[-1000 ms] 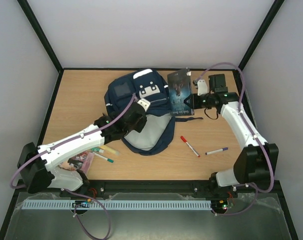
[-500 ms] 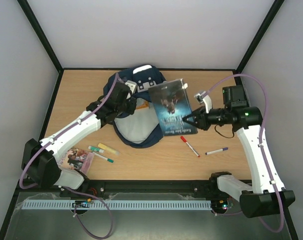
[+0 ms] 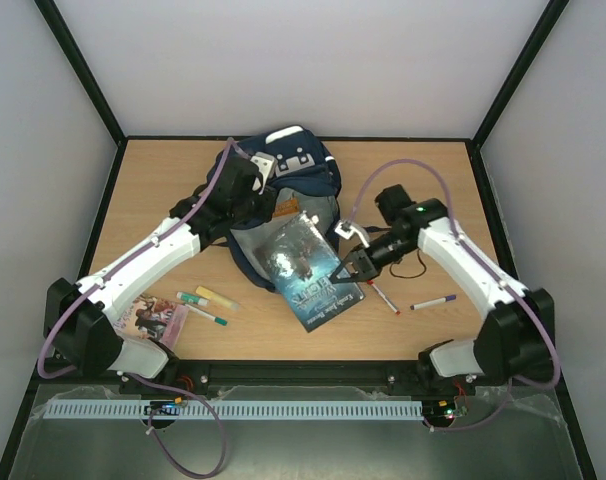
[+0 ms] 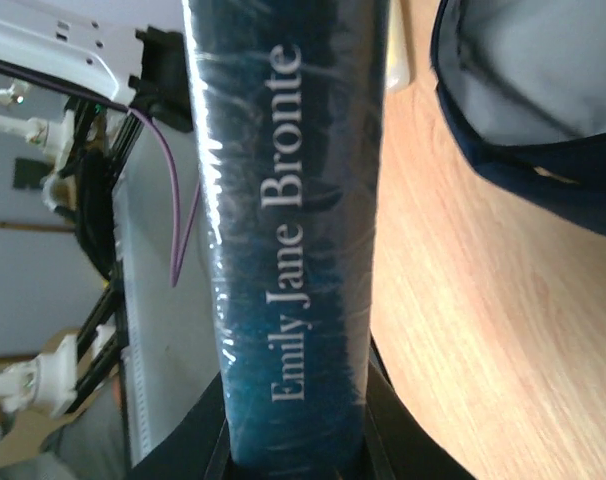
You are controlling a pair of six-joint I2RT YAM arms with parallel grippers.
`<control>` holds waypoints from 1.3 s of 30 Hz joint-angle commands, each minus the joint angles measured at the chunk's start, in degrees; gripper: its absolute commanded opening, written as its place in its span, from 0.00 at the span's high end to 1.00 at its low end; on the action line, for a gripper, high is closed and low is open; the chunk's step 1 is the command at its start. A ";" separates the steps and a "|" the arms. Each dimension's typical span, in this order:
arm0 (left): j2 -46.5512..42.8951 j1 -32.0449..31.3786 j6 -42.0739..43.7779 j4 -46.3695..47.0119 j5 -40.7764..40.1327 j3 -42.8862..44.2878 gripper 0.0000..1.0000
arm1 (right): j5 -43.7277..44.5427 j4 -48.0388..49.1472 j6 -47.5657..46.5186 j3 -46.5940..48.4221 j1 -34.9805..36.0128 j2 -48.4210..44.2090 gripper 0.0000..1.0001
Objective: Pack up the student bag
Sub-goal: Place the book in the student bag.
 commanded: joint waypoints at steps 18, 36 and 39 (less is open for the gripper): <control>-7.96 -4.88 0.33 9.10 3.45 1.21 0.97 | -17.27 24.84 18.32 4.96 4.36 30.13 0.99; -10.44 -4.81 3.33 12.85 5.09 -5.72 0.98 | -17.94 24.39 25.55 2.73 -1.60 29.71 0.99; -10.27 -4.81 3.28 13.10 5.99 -6.19 0.98 | -17.88 23.62 24.87 4.95 -1.83 31.53 0.99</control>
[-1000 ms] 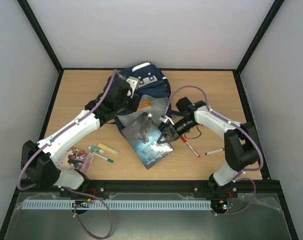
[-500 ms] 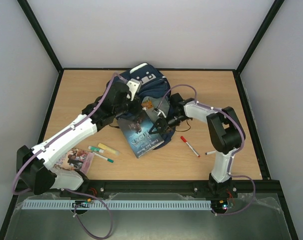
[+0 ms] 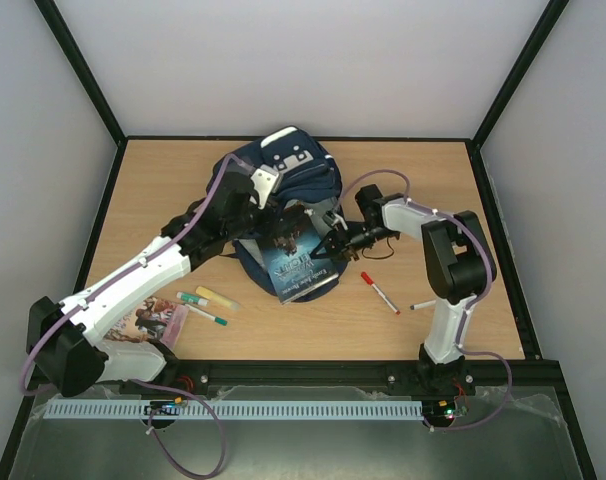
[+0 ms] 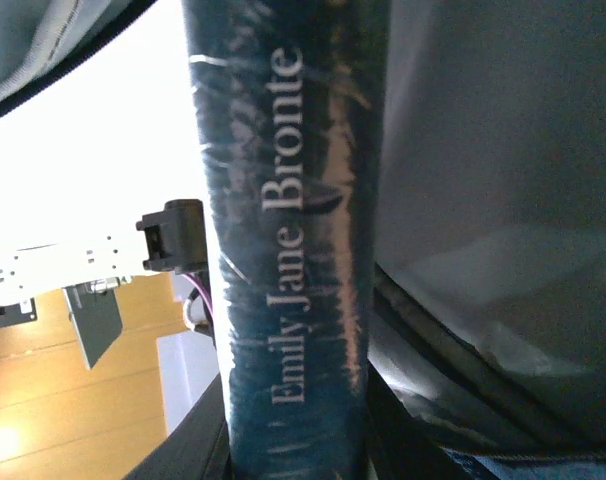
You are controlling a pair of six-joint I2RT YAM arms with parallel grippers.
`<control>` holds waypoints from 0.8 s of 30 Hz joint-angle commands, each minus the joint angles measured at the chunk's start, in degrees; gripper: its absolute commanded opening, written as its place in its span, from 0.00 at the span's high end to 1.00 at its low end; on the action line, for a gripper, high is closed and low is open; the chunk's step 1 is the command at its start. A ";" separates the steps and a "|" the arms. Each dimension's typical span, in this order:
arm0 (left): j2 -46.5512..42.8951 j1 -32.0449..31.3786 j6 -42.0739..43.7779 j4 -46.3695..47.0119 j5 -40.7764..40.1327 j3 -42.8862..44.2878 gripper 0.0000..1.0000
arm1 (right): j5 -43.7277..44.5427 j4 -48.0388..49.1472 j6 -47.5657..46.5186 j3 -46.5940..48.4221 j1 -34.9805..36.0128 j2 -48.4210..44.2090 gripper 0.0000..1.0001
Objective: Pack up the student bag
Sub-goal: Place the book in the student bag.
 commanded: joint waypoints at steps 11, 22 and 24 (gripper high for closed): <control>-3.44 -0.44 0.68 8.98 3.48 -1.30 0.98 | -5.25 1.99 1.84 12.83 -0.42 7.22 0.99; -4.29 -0.46 1.46 9.73 3.00 -2.87 0.97 | 7.60 16.99 13.69 15.02 -0.52 12.60 0.77; -4.15 -0.37 1.53 9.69 2.87 -3.03 0.98 | 9.47 17.83 14.53 13.90 -0.52 11.75 0.60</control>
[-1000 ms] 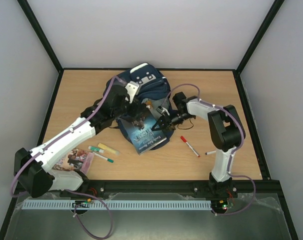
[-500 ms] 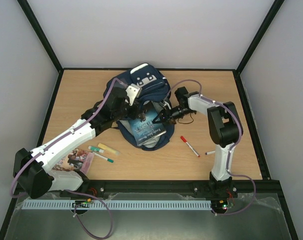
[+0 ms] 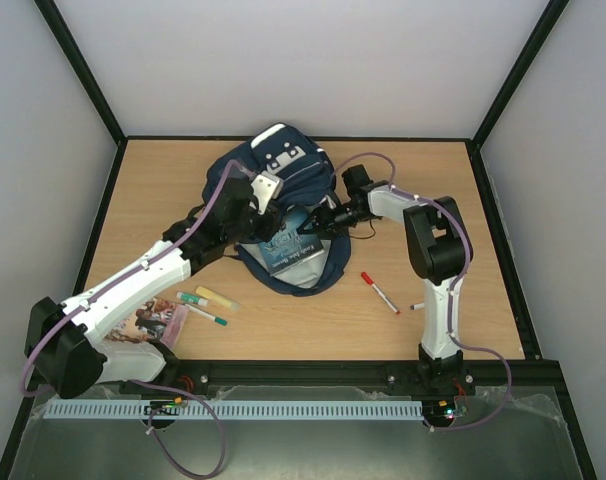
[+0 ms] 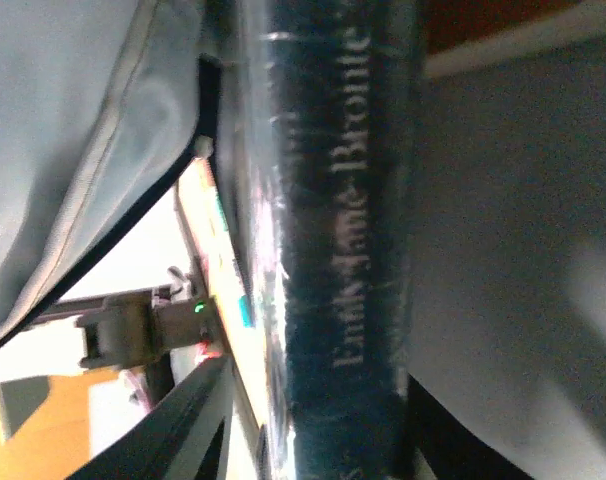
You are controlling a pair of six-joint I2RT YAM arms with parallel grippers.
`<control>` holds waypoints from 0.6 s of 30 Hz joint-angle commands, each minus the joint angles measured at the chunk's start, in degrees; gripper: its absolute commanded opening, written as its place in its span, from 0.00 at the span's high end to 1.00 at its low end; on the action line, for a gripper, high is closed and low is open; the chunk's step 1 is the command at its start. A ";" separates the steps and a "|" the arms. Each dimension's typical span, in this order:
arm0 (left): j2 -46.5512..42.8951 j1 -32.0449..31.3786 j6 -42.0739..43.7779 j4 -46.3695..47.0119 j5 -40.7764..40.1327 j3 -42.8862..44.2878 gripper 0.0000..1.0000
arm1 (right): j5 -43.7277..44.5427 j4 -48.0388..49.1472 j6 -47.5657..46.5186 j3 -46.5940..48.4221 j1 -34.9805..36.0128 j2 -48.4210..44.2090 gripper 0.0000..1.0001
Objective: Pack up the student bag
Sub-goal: Place the book in the student bag.
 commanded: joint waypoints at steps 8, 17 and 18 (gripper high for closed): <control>-4.06 -0.07 0.97 7.33 0.49 -0.59 0.97 | 13.79 -4.00 -5.20 -4.69 -0.19 -9.06 0.32; -4.39 0.40 0.53 7.66 1.29 -0.89 0.97 | 29.40 -6.84 -12.57 -16.27 2.52 -24.29 0.34; -4.49 0.42 0.53 7.66 1.31 -0.93 0.98 | 30.92 -6.51 -13.85 -17.73 3.55 -25.79 0.36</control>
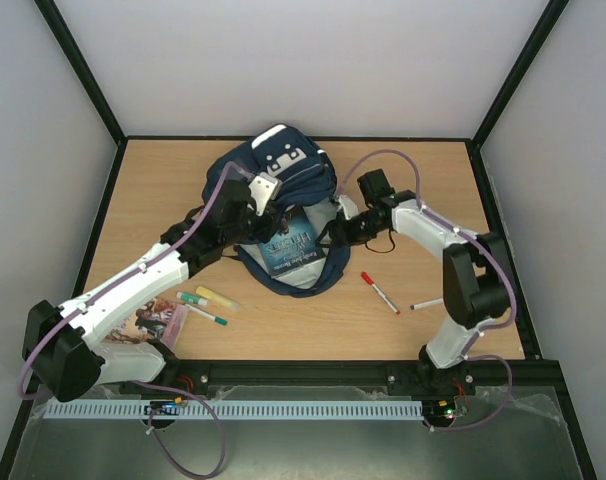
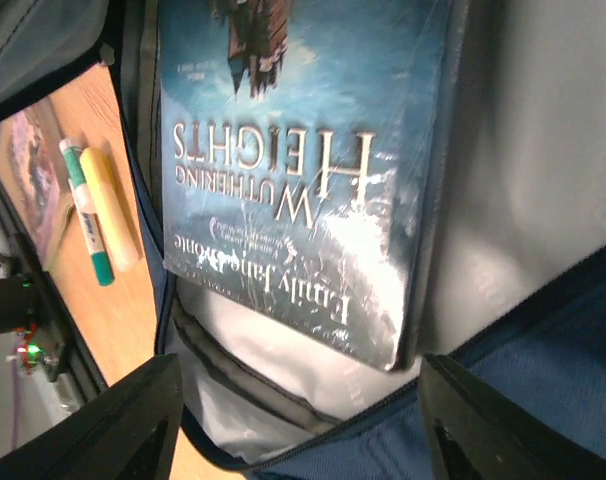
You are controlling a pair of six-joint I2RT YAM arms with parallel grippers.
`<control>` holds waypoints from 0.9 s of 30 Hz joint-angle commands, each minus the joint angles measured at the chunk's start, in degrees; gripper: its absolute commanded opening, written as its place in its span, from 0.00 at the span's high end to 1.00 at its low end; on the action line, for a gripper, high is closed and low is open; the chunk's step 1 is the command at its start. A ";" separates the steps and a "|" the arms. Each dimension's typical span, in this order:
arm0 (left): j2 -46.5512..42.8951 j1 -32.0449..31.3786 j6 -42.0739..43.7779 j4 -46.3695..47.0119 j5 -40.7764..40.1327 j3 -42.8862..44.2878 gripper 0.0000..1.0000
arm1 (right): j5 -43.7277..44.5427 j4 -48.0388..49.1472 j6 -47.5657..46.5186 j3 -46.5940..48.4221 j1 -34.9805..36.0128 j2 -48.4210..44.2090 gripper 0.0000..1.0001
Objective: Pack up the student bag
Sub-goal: Place the book in the student bag.
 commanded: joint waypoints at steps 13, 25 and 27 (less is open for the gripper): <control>-4.17 0.84 -0.11 7.15 0.59 -0.39 0.97 | 43.37 15.02 -28.38 -17.50 23.95 -14.33 0.41; -4.70 1.51 -0.07 7.47 1.25 -0.63 0.97 | 49.48 29.39 -42.26 -21.28 28.05 -9.46 0.46; -4.78 1.71 -0.10 7.45 1.51 -0.63 0.98 | 49.42 31.41 -44.77 -22.26 28.14 -8.50 0.47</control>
